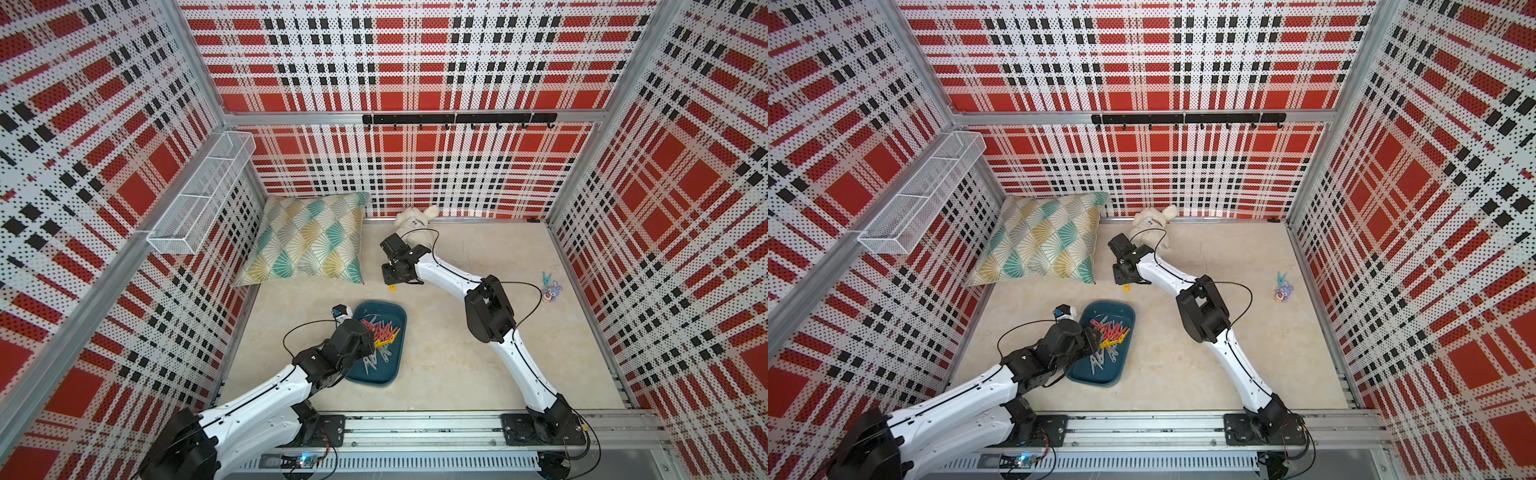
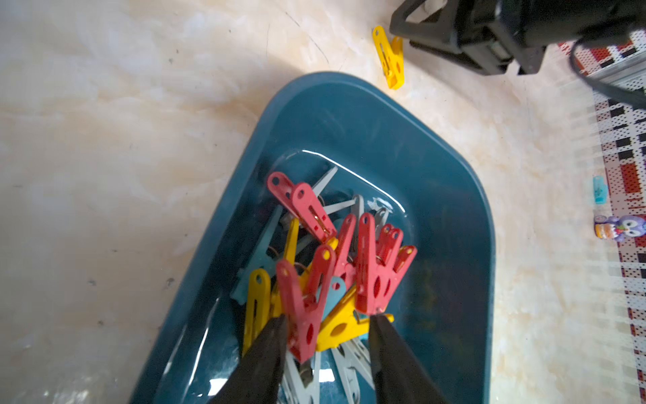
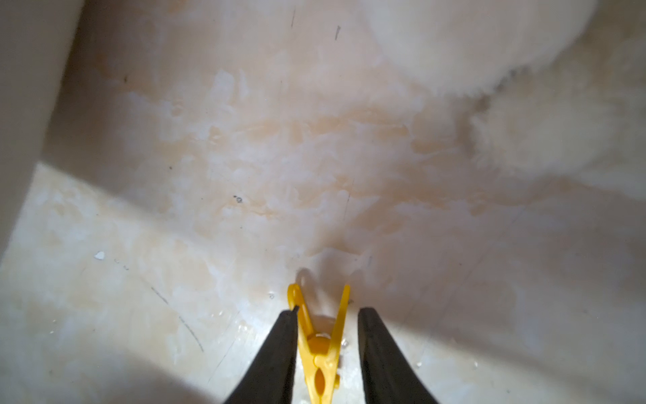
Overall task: Put the clothespins into the storage box
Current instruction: Place the clothespin in the storage box, then pick up the clothespin from the center of the board.
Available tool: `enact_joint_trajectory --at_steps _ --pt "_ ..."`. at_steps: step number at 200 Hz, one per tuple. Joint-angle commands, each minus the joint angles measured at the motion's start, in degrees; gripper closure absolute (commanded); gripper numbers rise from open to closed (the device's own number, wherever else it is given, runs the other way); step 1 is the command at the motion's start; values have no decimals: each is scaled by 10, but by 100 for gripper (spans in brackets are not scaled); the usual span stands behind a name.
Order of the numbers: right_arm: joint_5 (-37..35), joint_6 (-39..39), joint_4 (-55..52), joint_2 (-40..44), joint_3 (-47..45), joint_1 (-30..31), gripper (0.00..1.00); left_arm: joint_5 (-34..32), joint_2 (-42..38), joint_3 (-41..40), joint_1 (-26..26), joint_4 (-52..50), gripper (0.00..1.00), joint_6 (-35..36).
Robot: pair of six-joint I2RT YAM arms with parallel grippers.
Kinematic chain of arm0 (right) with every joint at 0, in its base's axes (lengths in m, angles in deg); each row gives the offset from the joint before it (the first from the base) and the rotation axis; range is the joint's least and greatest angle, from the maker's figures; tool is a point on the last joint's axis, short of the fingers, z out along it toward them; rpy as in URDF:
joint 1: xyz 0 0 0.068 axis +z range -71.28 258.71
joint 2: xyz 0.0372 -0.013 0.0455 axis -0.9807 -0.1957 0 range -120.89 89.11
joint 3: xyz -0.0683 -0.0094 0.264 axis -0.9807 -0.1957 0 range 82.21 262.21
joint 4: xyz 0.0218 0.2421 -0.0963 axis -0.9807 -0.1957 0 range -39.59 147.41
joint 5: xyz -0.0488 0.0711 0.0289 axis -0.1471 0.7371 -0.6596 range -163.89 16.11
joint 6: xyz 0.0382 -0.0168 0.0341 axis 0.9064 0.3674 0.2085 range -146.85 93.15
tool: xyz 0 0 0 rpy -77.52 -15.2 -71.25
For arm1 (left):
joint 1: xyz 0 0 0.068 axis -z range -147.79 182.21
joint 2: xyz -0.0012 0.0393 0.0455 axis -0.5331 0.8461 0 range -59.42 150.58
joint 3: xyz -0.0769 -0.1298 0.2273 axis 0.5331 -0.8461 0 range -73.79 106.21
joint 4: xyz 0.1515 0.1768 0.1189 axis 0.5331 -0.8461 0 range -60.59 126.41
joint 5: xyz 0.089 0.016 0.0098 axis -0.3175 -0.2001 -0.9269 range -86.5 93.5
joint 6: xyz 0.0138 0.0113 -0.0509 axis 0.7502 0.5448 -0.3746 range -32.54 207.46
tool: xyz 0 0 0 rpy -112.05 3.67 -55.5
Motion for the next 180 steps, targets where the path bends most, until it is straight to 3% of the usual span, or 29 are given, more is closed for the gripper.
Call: enact_joint_trajectory --at_steps 1,116,180 --pt "-3 -4 -2 -20 19 -6 64 -13 -19 -4 3 -7 55 -3" --pt "18 5 14 -21 -2 -16 83 -17 -36 6 -2 -7 55 -6" --pt "43 14 38 59 -68 -19 94 -12 -42 46 -10 17 50 24"
